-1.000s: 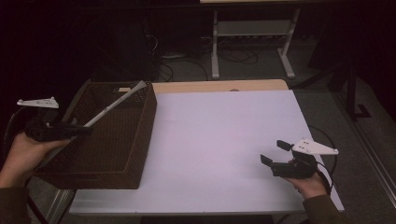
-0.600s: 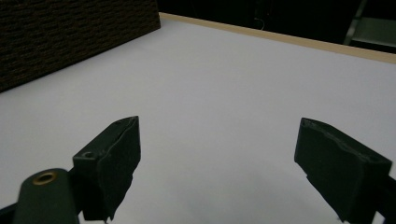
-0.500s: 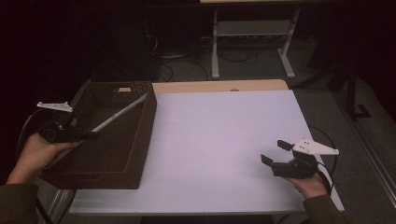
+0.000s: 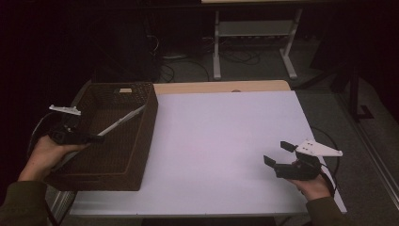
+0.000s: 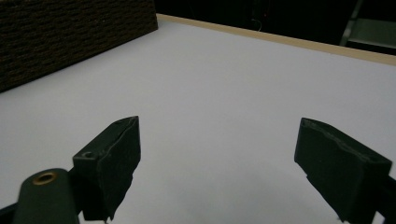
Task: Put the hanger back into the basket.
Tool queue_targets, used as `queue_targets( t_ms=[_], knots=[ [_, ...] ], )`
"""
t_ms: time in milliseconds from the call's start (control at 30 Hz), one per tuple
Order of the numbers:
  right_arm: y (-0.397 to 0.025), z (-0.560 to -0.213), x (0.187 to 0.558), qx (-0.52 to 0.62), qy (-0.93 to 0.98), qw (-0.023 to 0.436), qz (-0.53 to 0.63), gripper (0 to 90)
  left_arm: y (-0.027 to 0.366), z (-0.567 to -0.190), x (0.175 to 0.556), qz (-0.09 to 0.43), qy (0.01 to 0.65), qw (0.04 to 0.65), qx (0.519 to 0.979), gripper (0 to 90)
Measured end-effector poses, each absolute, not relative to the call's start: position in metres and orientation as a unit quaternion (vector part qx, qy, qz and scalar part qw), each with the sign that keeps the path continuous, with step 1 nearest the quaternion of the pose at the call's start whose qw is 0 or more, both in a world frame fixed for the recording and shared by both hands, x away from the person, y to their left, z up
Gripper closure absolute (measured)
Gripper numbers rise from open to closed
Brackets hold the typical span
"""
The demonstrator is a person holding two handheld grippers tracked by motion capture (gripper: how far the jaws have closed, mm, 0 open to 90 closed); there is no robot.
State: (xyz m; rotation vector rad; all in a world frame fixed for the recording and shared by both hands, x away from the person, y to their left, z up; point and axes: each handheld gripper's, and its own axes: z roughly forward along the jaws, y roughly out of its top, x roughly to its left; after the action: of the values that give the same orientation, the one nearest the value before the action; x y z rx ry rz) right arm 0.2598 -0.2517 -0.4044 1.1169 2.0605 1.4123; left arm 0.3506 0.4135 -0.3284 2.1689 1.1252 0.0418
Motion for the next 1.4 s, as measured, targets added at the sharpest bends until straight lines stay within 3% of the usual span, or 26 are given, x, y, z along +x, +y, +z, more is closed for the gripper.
queue_targets(
  t_ms=[67, 100, 133, 300, 767, 967, 1400],
  knots=[
    [-0.252, -0.404, 0.26, 0.4, 0.737, 0.201, 0.506, 14.0, 0.414, -0.329, 0.35, 0.02, 0.434, 0.342, 0.833, 68.1],
    [-0.252, -0.404, 0.26, 0.4, 0.737, 0.201, 0.506, 14.0, 0.415, -0.329, 0.35, 0.027, 0.436, 0.335, 0.835, 68.1],
    [-0.252, -0.404, 0.259, 0.402, 0.736, 0.2, 0.507, 14.0, 0.415, -0.329, 0.349, 0.03, 0.439, 0.336, 0.832, 60.1],
    [-0.251, -0.404, 0.259, 0.399, 0.737, 0.2, 0.507, 14.0, 0.419, -0.325, 0.346, 0.039, 0.442, 0.353, 0.824, 47.7],
    [-0.25, -0.402, 0.259, 0.394, 0.74, 0.205, 0.506, 13.9, 0.408, -0.317, 0.336, 0.065, 0.426, 0.41, 0.804, 30.8],
    [-0.248, -0.395, 0.26, 0.386, 0.738, 0.211, 0.512, 13.6, 0.388, -0.308, 0.325, 0.092, 0.41, 0.458, 0.783, 17.9],
    [-0.243, -0.372, 0.267, 0.367, 0.73, 0.219, 0.532, 11.2, 0.345, -0.302, 0.31, 0.12, 0.368, 0.541, 0.747, 12.1]
  ],
)
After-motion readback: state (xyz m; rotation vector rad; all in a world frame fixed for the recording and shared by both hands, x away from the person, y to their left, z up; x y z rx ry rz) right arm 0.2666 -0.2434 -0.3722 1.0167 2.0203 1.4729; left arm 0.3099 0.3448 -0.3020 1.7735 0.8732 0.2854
